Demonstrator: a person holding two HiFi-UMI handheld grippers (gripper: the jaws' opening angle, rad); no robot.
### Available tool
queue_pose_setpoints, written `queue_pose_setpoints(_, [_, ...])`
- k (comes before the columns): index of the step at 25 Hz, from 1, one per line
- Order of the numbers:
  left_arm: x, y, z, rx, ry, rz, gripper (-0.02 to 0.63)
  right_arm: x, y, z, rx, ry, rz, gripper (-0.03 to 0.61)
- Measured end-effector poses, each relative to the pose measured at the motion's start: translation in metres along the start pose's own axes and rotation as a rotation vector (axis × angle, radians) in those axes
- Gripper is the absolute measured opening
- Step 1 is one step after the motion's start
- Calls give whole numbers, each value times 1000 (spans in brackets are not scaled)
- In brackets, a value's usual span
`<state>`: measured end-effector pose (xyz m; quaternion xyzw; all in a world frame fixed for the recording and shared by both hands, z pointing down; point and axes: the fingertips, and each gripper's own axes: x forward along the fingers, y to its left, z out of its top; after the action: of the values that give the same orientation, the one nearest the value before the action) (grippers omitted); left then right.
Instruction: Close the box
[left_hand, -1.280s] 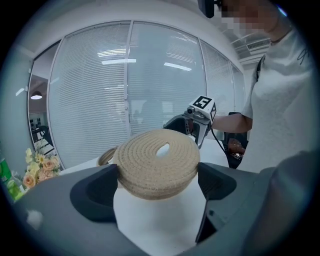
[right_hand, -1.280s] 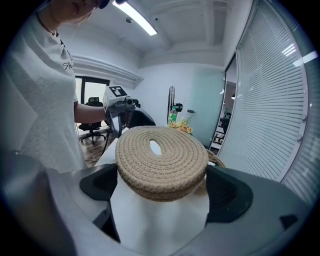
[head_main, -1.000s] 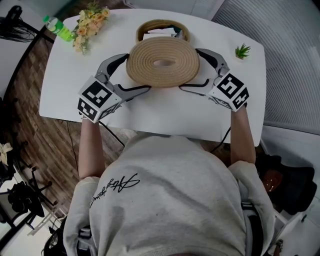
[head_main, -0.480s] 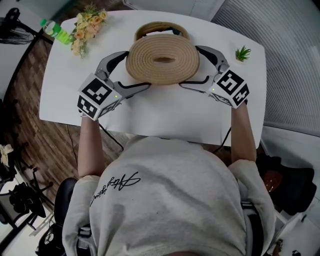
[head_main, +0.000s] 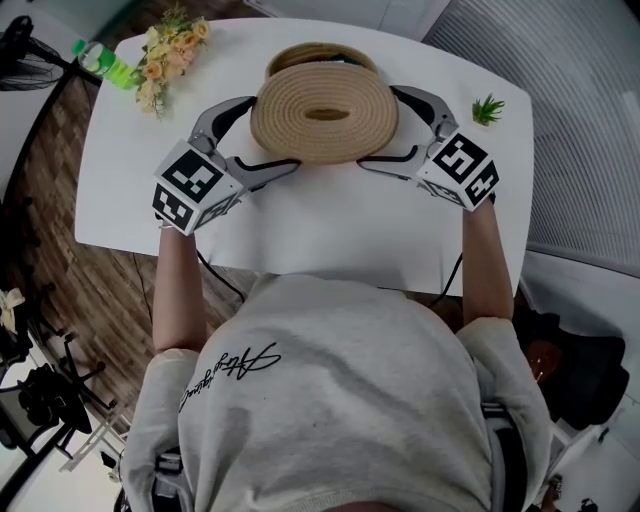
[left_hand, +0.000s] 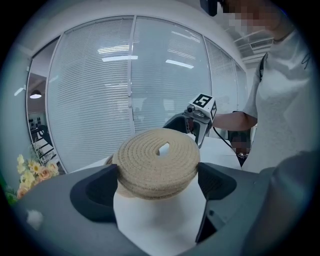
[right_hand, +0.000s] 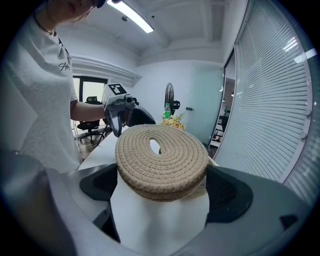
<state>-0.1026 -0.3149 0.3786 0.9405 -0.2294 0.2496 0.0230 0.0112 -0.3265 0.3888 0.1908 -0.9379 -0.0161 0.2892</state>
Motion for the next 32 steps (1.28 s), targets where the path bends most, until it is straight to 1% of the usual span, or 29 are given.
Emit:
queue_pose_setpoints(16, [13, 24, -2, -15, 1, 2, 499, 13, -25, 0, -11, 13, 6, 555])
queue_pose_setpoints(32, [29, 49, -6, -31, 25, 6, 499, 29, -50, -4, -10, 23, 21, 555])
